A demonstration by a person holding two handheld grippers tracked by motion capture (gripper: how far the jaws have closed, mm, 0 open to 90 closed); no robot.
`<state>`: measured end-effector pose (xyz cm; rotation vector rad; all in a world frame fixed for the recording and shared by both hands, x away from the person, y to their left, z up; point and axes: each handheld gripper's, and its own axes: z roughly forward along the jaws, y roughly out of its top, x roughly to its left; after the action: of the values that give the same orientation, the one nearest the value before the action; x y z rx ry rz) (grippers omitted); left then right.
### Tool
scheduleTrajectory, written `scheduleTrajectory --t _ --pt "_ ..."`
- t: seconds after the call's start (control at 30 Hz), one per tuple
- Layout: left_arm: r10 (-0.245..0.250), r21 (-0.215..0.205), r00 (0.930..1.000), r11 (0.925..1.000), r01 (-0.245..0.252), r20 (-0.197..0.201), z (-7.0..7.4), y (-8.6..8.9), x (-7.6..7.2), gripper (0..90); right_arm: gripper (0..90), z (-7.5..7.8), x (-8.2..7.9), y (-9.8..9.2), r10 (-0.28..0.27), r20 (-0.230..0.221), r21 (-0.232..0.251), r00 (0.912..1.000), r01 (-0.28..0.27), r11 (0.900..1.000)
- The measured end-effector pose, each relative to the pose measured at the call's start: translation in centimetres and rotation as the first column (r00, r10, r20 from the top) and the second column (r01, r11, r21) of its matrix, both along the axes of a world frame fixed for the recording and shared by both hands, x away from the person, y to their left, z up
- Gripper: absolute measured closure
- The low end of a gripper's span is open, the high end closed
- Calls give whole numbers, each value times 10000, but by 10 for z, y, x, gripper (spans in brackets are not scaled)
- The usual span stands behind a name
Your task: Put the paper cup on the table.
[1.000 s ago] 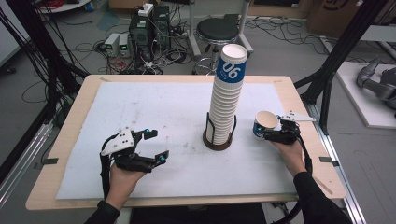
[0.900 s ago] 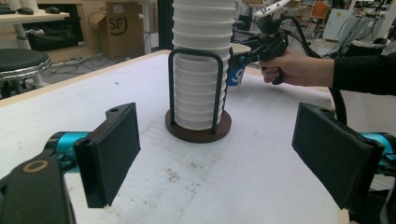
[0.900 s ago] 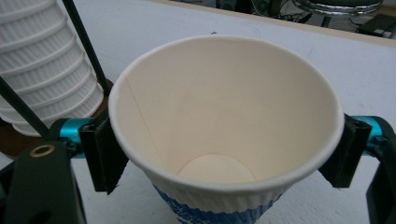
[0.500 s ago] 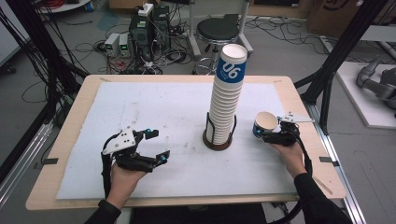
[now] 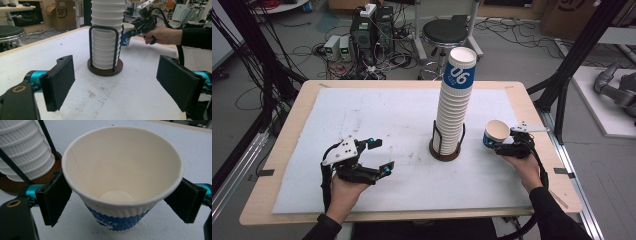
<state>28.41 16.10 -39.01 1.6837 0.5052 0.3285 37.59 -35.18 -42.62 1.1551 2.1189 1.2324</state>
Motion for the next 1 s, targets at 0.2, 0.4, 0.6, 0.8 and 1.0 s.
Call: scheduleTrajectory --t 0.2,0.4,0.6,0.8,1.0 --pt "-15 -28 10000 10000 15 24 0 0 0 151 128 2 -7 -7 -35 -138 -110 9999 33 9999" --pt "-2 -23 10000 10000 2 33 1 0 0 151 129 9 -23 -22 39 -78 76 10000 -38 10000" --pt "100 -24 9999 9999 -100 -19 2 1 1 151 130 20 -41 -38 213 108 313 9997 -216 9993" --pt "262 -9 9996 9997 -262 131 10 1 2 151 130 39 -53 -36 792 577 704 9952 -832 9940" --pt "142 -226 9999 9996 -143 -52 20 1 6 150 131 65 -64 -18 1542 1405 881 9780 -1675 9819"
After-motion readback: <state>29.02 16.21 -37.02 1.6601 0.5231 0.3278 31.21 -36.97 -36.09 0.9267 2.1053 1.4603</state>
